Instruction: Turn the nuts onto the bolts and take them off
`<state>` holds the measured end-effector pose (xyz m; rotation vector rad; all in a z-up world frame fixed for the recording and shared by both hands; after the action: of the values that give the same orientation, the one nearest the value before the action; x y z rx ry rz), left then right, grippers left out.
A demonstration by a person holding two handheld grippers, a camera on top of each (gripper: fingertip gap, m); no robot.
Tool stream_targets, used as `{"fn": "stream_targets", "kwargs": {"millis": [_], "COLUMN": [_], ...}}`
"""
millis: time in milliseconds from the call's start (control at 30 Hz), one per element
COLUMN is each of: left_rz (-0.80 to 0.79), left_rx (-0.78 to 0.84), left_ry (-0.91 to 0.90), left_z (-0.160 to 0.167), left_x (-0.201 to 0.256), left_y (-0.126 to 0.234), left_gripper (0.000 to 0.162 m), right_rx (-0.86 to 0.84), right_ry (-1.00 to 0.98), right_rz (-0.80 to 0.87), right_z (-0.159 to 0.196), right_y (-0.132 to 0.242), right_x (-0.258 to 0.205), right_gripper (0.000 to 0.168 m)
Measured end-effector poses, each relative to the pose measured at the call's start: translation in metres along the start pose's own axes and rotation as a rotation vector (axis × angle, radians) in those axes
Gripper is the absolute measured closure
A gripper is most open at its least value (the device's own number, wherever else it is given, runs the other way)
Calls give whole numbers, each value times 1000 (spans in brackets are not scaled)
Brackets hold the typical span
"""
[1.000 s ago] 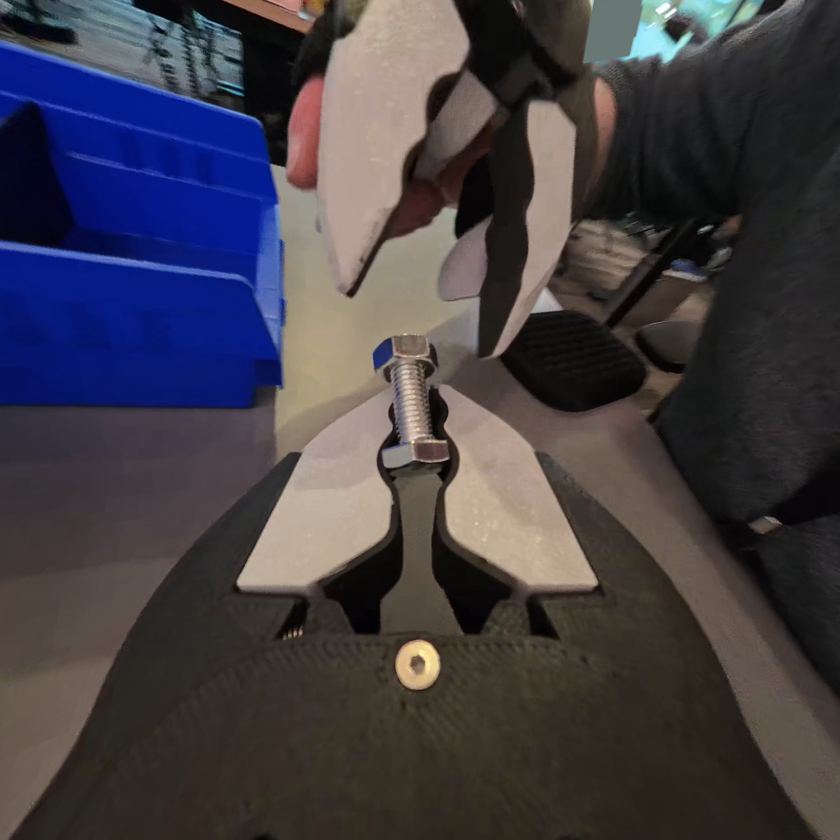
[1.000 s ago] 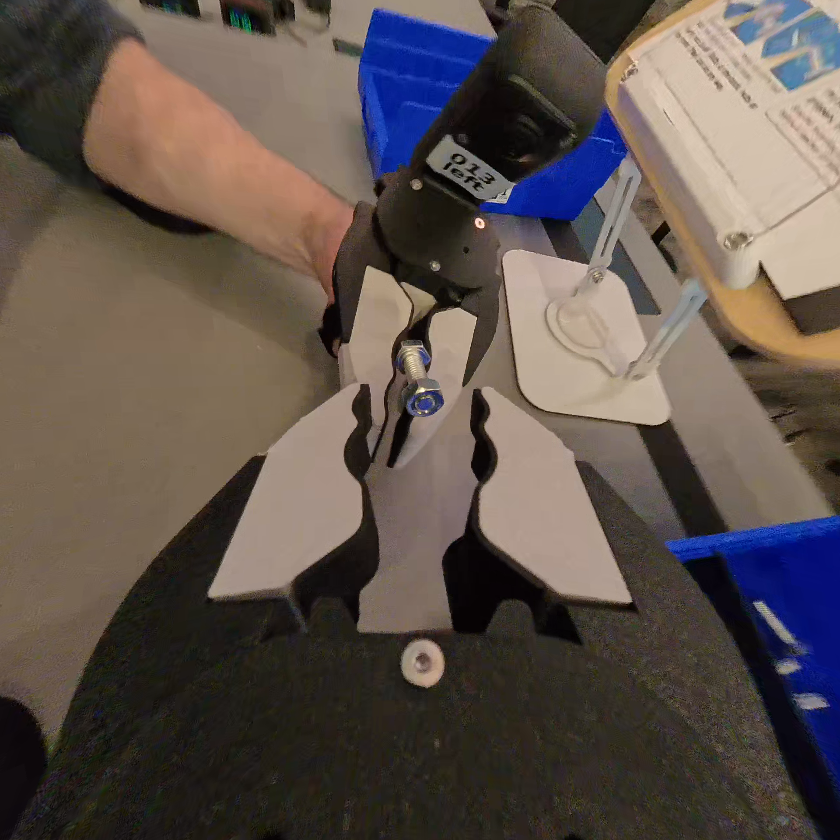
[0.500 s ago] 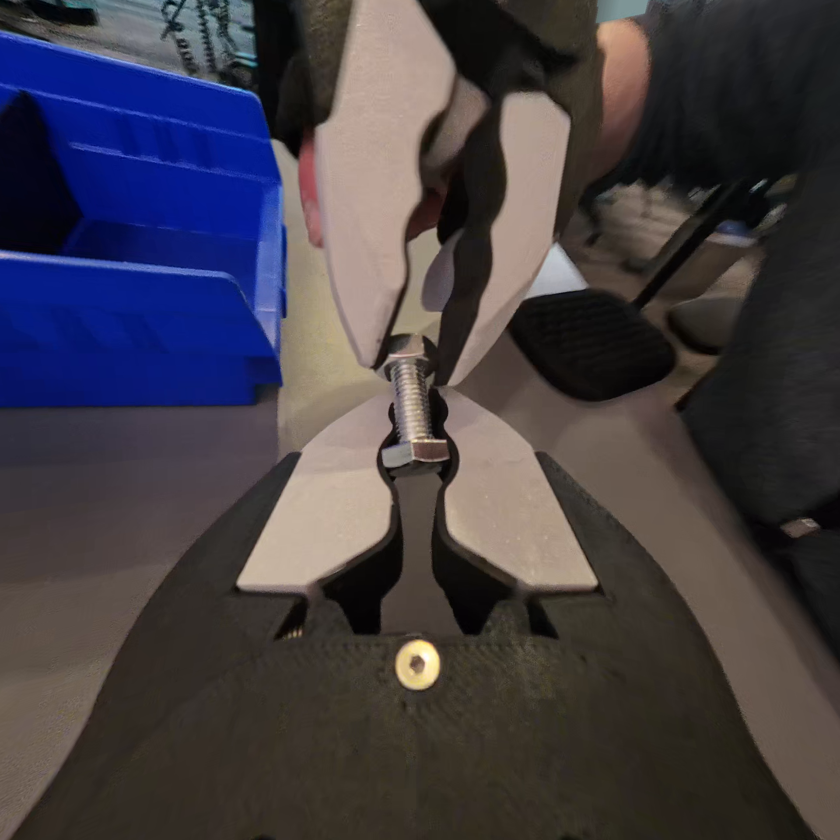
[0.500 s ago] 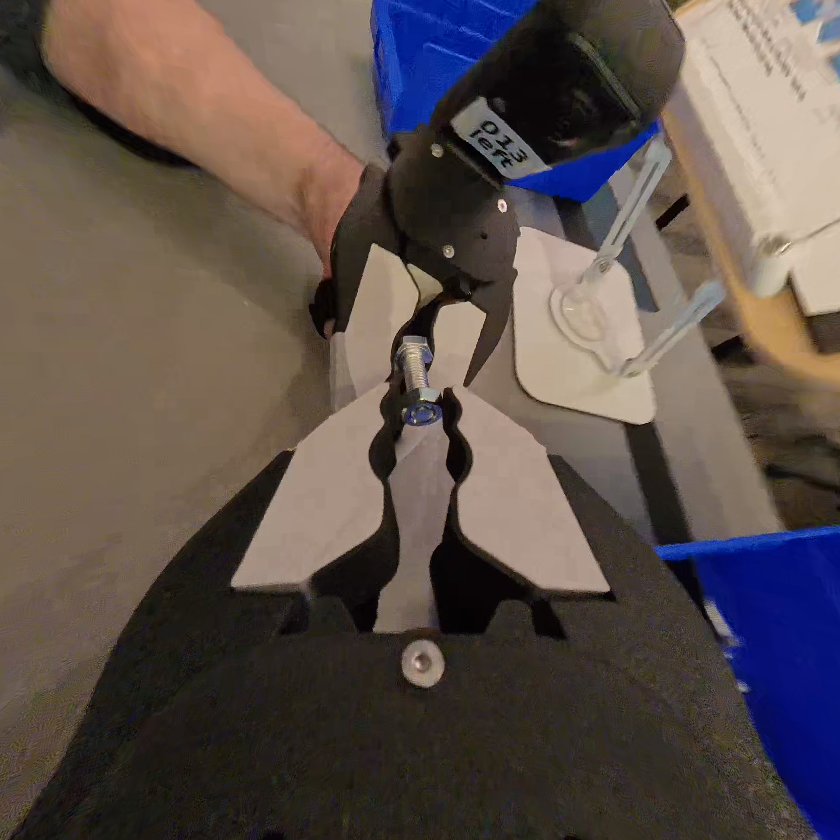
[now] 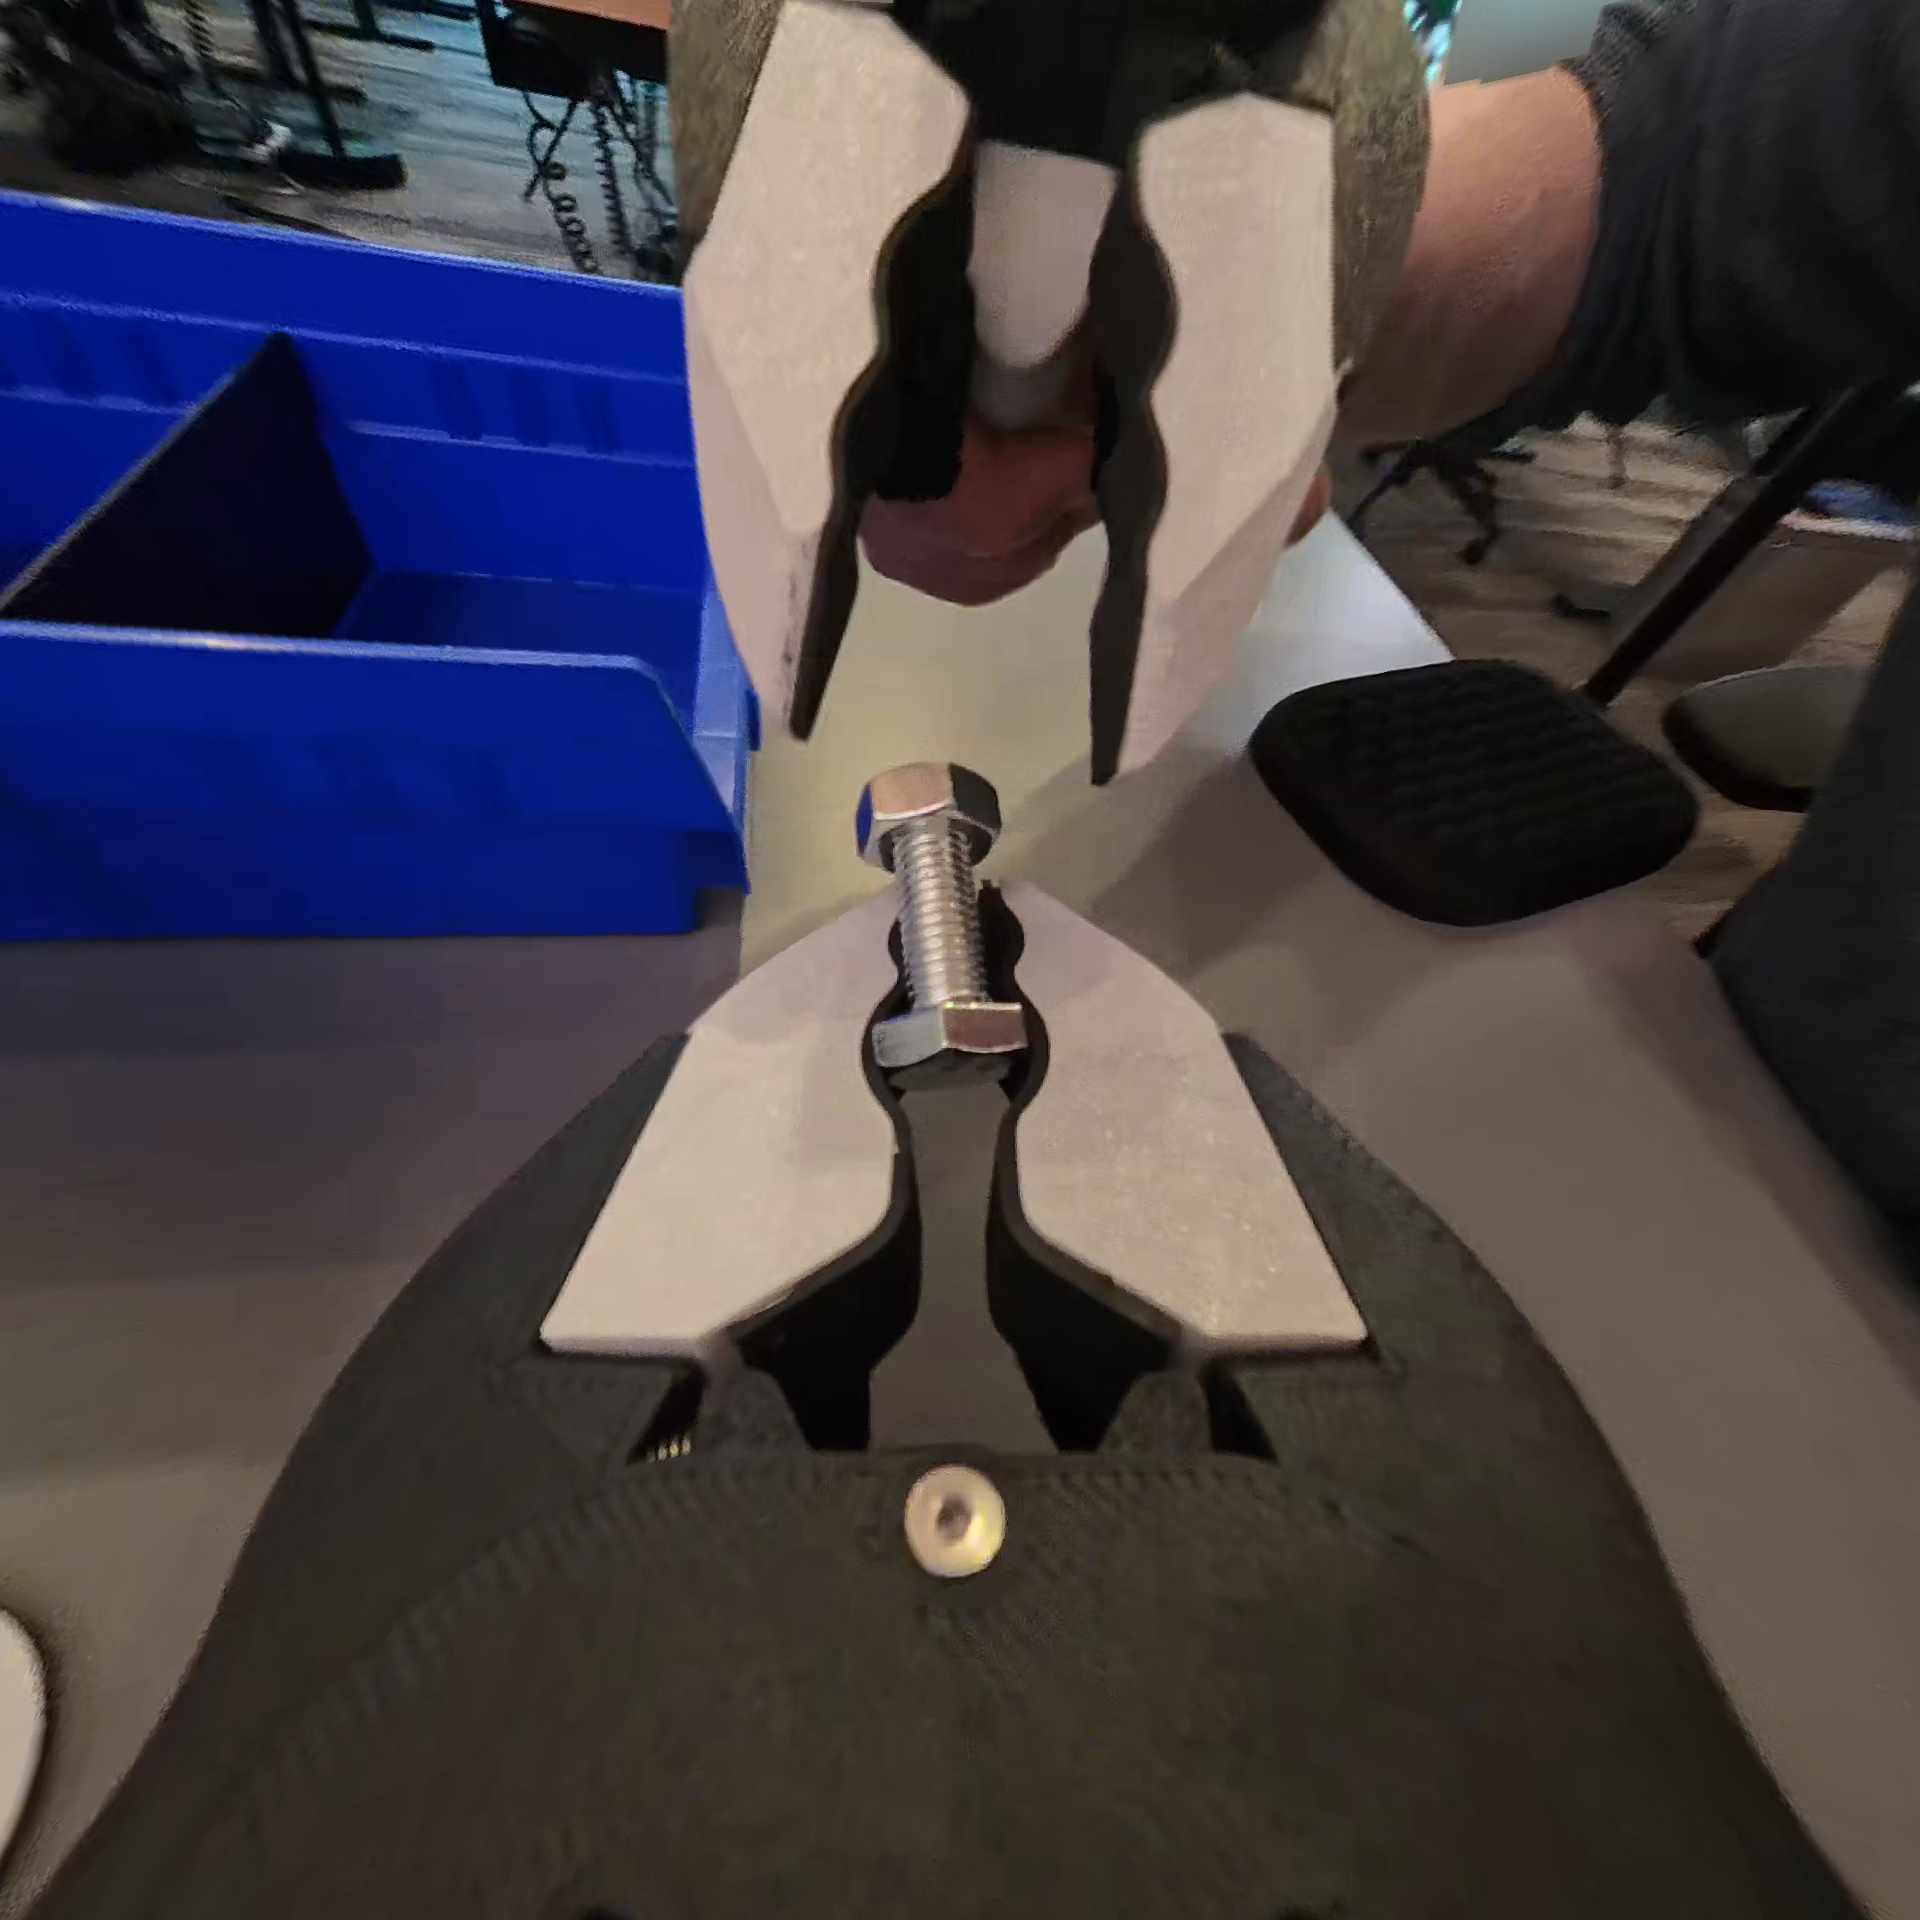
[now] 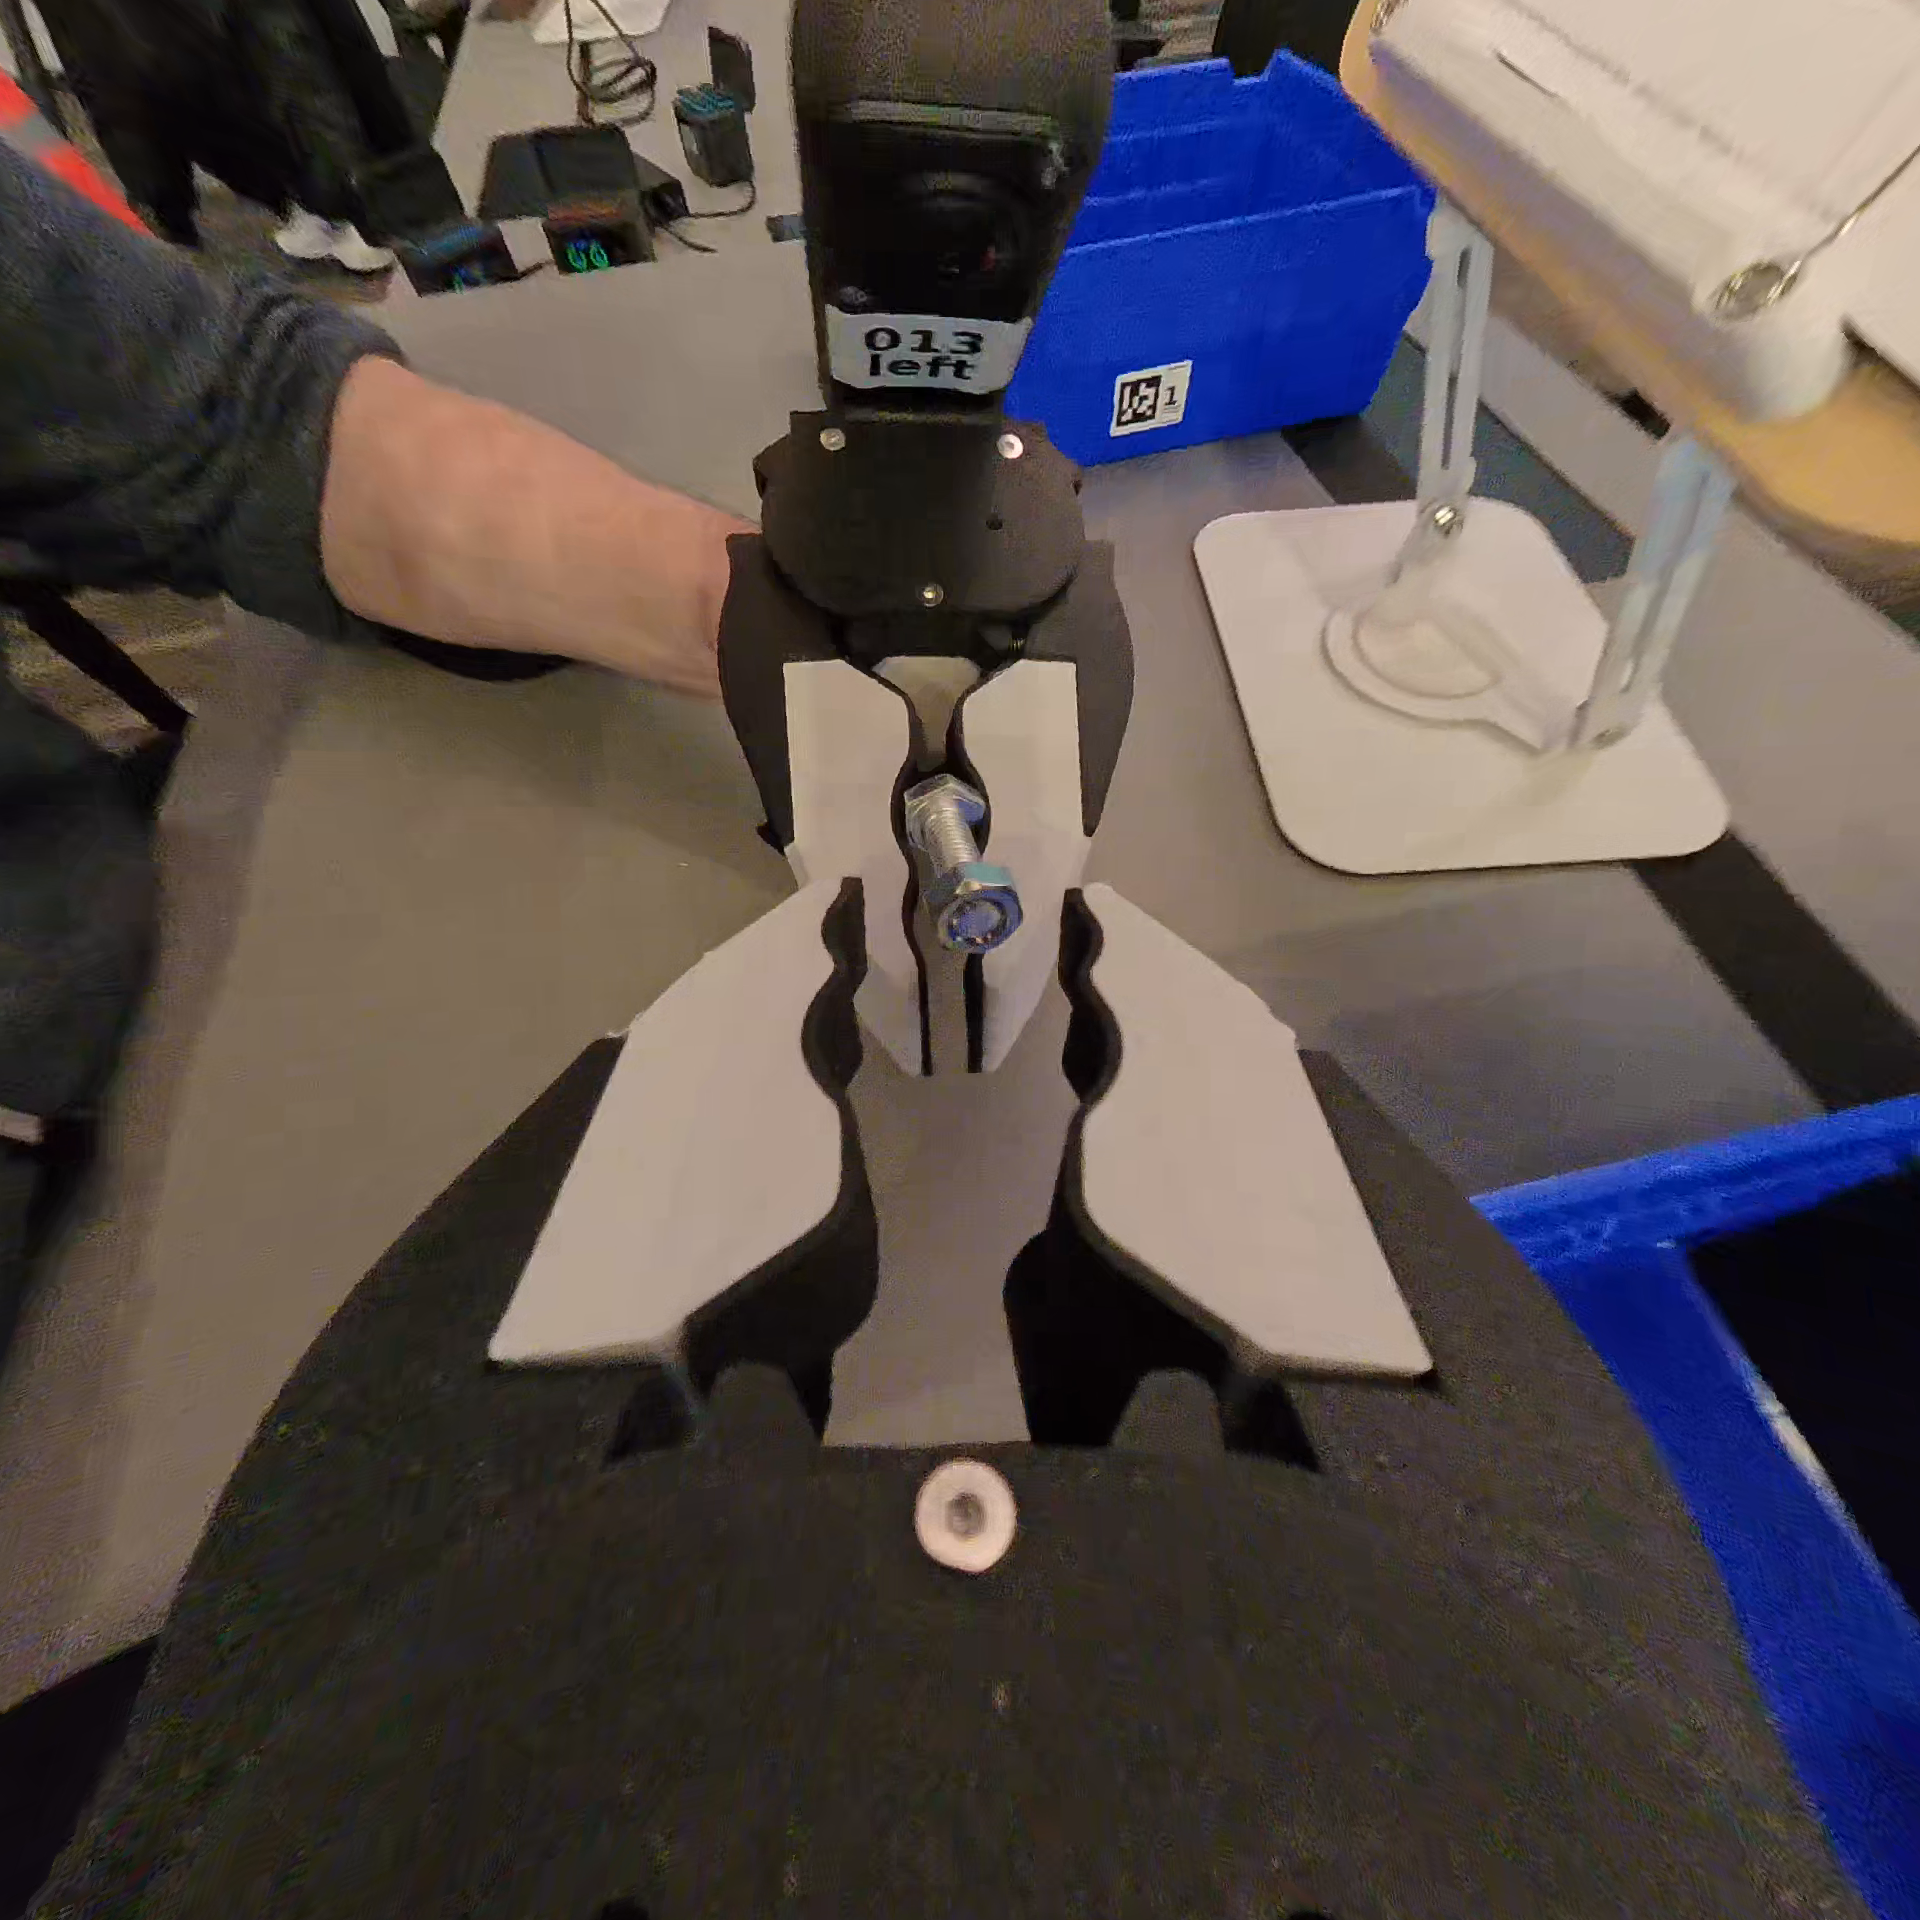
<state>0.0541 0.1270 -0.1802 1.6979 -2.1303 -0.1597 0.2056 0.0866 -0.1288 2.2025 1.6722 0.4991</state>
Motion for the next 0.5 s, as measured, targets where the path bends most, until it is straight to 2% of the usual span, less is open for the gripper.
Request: {"fn": "stream_targets", "kwargs": {"millis": [133, 233, 333, 500], "left_rz": [-95, -132, -137, 6], "left_rx": [-35, -58, -71, -7], "left_ry": [-111, -157, -148, -19], "left_z": [-2, -1, 1, 2], "left_x": [7, 11, 10, 4], "left_y": [-4, -9, -11, -8], "left_gripper": [153, 153, 153, 153], "right_rx": [10, -7, -73, -222], "right_ry": [-175, -147, 4, 523], "right_rz": [-97, -94, -30, 129], "right_z": [7, 7, 1, -12], "right_y": [-6, -8, -8, -12], "right_x": [5, 4, 0, -22], "right_gripper": [140, 153, 155, 158]}}
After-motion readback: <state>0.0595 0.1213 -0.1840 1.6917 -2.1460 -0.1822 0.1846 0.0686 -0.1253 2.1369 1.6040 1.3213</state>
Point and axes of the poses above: each gripper's, where its closed fingertips meet, y back along the fingers, z out of its underside, x = y × z across the jaws, the point moved 10 cm from there along y, back along the fingers, and after that the axes turned 6 degrees about y, right-handed, at the moved point
